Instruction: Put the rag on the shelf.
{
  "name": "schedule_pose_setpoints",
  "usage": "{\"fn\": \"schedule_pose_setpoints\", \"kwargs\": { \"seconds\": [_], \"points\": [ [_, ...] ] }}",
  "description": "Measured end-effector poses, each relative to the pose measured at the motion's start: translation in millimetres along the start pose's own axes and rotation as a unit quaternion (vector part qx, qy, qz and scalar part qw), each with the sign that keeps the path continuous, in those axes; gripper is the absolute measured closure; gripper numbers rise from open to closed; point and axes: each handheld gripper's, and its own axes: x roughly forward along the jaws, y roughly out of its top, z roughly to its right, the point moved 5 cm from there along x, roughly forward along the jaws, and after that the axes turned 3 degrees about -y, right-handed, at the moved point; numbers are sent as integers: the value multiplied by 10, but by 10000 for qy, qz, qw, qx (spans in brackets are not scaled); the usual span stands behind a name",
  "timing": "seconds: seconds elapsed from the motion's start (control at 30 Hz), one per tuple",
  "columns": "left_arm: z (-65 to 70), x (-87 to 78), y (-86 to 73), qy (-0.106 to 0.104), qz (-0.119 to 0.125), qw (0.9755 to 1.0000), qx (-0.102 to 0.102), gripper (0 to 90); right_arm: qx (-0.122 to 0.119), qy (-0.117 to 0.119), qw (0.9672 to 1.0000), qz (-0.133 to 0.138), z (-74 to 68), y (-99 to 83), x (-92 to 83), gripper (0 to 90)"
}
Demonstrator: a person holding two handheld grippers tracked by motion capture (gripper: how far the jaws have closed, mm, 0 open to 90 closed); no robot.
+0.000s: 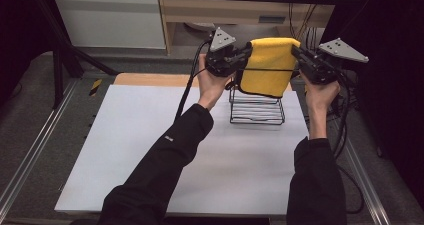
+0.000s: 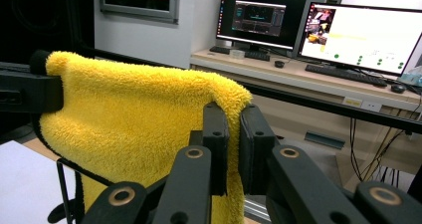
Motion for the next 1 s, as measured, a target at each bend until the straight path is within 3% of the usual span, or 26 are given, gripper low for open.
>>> {"fn": "schedule_pose_setpoints", "kwargs": {
  "seconds": [0.3, 0.6, 1.0],
  "points": [
    [50, -7, -55, -76, -134, 9999, 35, 798, -79, -25, 10000, 9, 6, -27, -63, 838],
    [131, -113, -146, -123, -270, 9994, 169, 795, -113, 49, 9999, -5, -80, -98, -198, 835],
    [215, -150, -343, -229, -535, 9982, 120, 782, 66, 211, 9995, -211, -132, -318, -355, 833]
  ]
}}
